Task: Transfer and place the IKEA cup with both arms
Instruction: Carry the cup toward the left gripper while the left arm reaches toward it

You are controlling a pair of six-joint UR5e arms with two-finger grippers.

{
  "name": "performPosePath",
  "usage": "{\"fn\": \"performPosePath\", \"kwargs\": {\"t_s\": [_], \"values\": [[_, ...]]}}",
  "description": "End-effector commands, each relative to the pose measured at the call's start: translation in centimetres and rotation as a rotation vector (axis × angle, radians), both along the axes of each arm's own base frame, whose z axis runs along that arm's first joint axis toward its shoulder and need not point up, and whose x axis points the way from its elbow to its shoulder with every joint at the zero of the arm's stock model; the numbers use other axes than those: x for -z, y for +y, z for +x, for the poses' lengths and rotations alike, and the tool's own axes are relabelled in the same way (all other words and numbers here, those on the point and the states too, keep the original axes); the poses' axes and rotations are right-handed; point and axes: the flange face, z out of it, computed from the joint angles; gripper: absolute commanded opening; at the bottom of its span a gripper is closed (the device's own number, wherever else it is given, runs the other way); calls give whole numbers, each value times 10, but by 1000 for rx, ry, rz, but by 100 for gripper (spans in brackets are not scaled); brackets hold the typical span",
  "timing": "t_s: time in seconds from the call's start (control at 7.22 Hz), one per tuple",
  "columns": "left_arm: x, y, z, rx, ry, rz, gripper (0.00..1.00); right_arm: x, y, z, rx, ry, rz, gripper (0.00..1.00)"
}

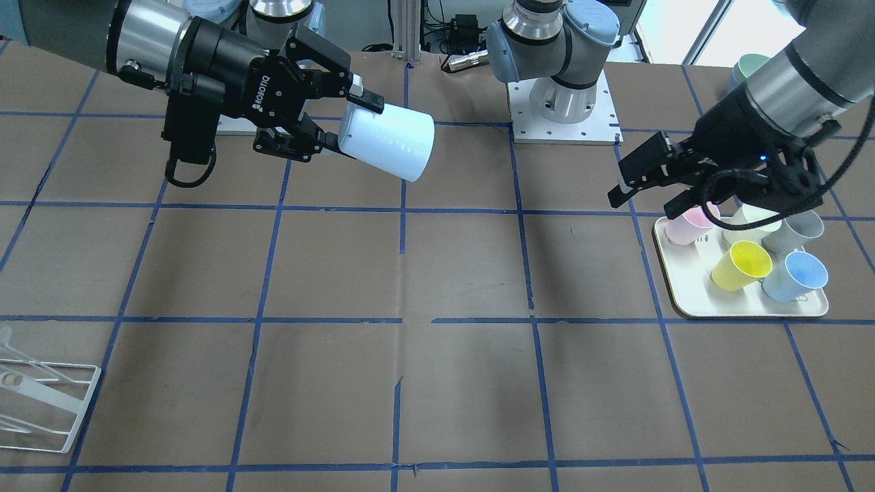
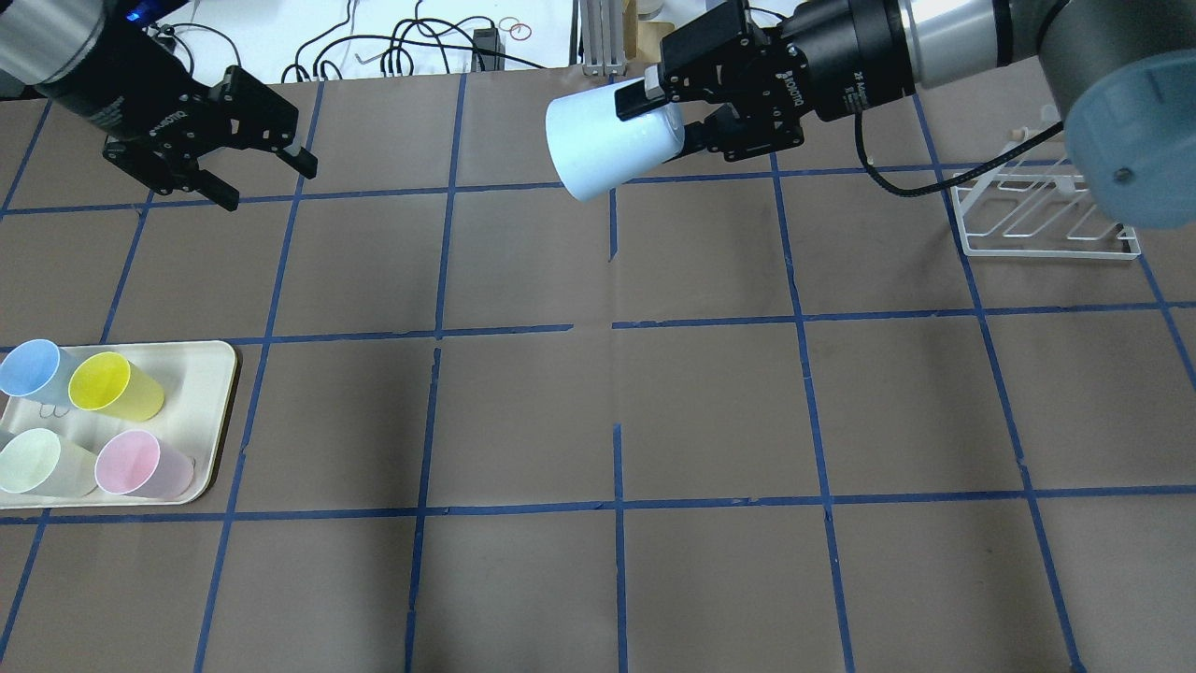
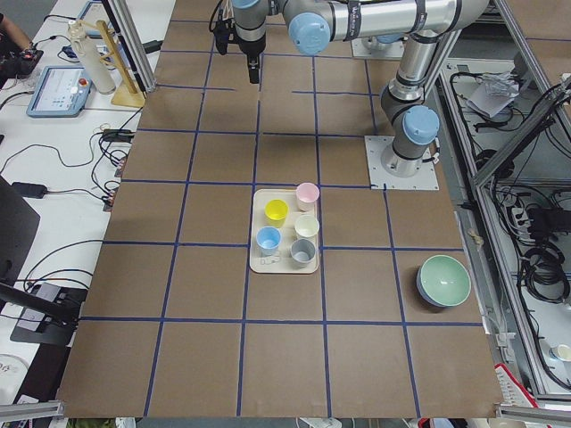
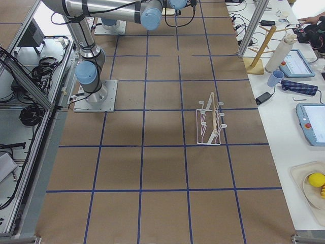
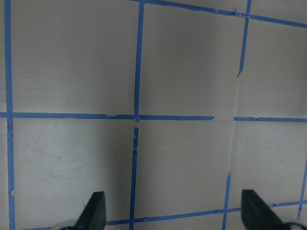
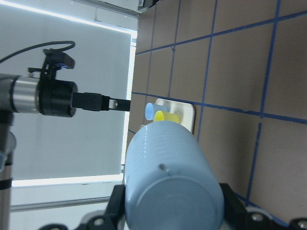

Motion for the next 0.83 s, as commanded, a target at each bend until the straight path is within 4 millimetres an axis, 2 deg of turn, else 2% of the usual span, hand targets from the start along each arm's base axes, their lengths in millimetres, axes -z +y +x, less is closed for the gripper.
{"fn": "performPosePath", "kwargs": {"t_s": [0.0,0.14,0.28,0.42,0.55,0.69], "values": [[28,13,52,-16,206,-5,100,14,5,7,47,-275,146,0],[47,18,53,-19,340,-29,100,27,7,9,57,-307,196,0],[67,20,43,-46,459,-42,100,44,4,17,89,-446,276,0],[76,24,34,-64,550,-77,100,56,4,34,69,-473,302,0],[63,24,22,-69,614,-138,100,63,5,43,53,-470,323,0],[46,26,9,-76,672,-185,100,67,5,44,52,-467,330,0]]}}
